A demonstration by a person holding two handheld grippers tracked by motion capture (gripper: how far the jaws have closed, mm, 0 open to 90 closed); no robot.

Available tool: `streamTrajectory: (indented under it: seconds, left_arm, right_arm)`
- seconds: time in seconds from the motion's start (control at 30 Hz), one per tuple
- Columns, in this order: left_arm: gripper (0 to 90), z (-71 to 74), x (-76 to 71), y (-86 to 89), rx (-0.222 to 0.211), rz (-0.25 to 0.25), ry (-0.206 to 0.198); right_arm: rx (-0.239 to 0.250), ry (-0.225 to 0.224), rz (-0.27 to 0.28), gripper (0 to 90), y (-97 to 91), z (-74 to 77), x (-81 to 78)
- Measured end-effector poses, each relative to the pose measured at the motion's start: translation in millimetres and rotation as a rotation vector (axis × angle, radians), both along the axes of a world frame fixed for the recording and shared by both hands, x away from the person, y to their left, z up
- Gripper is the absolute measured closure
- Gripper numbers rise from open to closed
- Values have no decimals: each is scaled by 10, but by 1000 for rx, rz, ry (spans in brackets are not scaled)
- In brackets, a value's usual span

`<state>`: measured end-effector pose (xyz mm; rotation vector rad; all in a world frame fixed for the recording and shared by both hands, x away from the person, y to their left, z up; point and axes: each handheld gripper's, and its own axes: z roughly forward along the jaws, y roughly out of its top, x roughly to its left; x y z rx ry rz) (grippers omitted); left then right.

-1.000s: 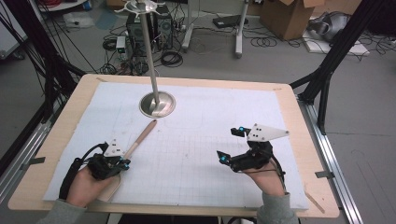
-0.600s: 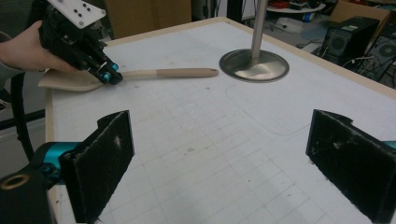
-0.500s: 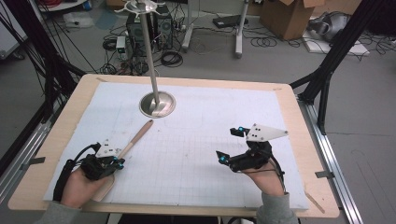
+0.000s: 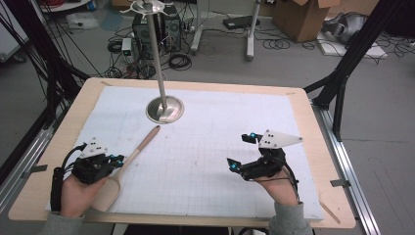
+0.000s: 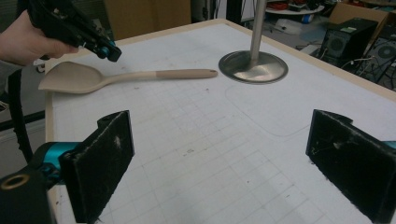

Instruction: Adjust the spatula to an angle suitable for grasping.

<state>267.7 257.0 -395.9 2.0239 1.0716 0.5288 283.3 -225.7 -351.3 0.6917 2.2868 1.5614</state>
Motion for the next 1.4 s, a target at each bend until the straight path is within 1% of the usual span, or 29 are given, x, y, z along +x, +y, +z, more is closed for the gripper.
streamTrajectory:
  seconds: [0.03,0.07,0.1,0.13,0.17,0.23,0.27,0.3,0.33,0.37,0.4,0.47,0.5,0.53,0.57,0.63,0.77,0.87,0.9,1.0,1.03,1.07,1.1,1.2,1.27,1.4]
  left_arm:
    - [847,8,0,13,-15,7,-7]
    - [830,15,0,26,-31,18,-14]
    - [808,23,1,39,-44,29,-26]
    - [777,34,3,47,-57,27,-27]
    - [745,50,4,50,-60,28,-28]
    - [650,88,-8,44,-61,45,-50]
    - [607,107,-5,42,-63,46,-53]
    - [544,116,0,42,-67,48,-50]
    - [481,122,10,37,-69,61,-44]
    - [390,123,19,32,-67,70,-33]
    - [305,119,32,36,-64,65,-20]
    - [204,104,35,23,-70,74,-15]
    - [139,93,38,13,-71,77,-10]
    - [96,84,45,9,-75,66,5]
    - [77,76,51,4,-77,57,11]
    - [64,71,50,9,-79,46,10]
    - [64,88,48,47,-87,48,0]
    - [64,91,32,78,-95,59,6]
    - [64,88,29,90,-89,61,6]
    - [64,69,28,107,-92,69,11]
    - [64,66,31,114,-87,67,15]
    - [64,61,35,115,-95,66,16]
    - [64,58,39,120,-91,68,17]
    - [64,40,51,123,-94,74,24]
    - [64,30,59,127,-86,75,31]
    - [64,22,76,137,-89,82,34]
  right_arm:
    - [-2,-7,0,67,3,-2,5]
    - [-3,3,0,67,8,-2,-1]
    - [-3,2,0,67,11,-3,-1]
    - [-4,0,1,67,14,-3,0]
    - [-3,1,3,67,18,-3,-1]
    - [-6,-6,5,67,24,-4,5]
    - [-6,1,5,67,27,-3,-1]
    - [-6,2,5,67,31,-2,-2]
    - [-6,1,5,67,33,-2,-3]
    - [-5,0,5,67,36,-1,-4]
    - [-5,-7,7,67,36,0,-3]
    - [-2,-4,9,67,32,5,-10]
    - [-1,-4,3,67,26,10,-12]
    - [4,-9,4,67,22,11,-9]
    - [4,-4,3,67,16,15,-15]
    - [5,-8,-1,67,3,16,-14]
    - [7,-4,-10,67,-12,18,-25]
    - [2,-4,-8,67,4,13,-24]
    - [-2,-3,-6,67,17,10,-24]
    - [-7,1,6,67,56,3,-22]
    - [-10,-10,6,67,64,1,-13]
    - [-10,0,8,67,73,0,-17]
    - [-11,1,8,67,77,-1,-15]
    - [-11,4,8,67,73,-7,-12]
    - [-12,1,9,67,70,-5,-14]
    - [-6,-2,8,67,67,7,-37]
